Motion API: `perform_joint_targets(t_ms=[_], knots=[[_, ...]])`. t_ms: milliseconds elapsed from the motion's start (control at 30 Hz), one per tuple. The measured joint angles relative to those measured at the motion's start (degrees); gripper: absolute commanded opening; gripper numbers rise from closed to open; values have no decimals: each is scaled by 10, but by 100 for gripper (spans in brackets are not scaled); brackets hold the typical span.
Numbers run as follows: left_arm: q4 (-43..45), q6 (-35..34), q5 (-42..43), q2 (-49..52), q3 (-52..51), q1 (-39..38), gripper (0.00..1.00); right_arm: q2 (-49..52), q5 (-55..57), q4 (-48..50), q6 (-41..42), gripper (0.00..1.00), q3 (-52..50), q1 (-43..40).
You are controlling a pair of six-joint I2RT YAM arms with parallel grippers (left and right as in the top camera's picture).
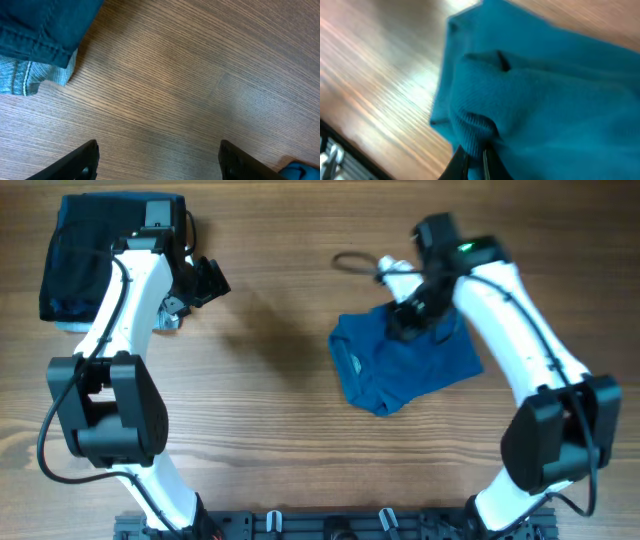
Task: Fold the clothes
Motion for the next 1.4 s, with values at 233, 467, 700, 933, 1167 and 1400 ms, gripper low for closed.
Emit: perform_joint_targets(t_ms=[233,467,700,933,1167,1400], knots=[[0,0,0,0,0,0,77,0,-14,119,49,22,-94,91],[0,0,0,0,0,0,72,0,-37,164,118,54,-101,101],[39,38,89,0,0,-20,4,-28,-54,135,126,9,-69,7],[44,118,142,0,0,-165,4,-63,-39,142,143,4,-61,-142],[45,144,150,2,0,-262,4,8,-22,197,140,4,-62,-149],[47,146,151,35,0,-282,4,108,-15,266,140,4,-63,-149]])
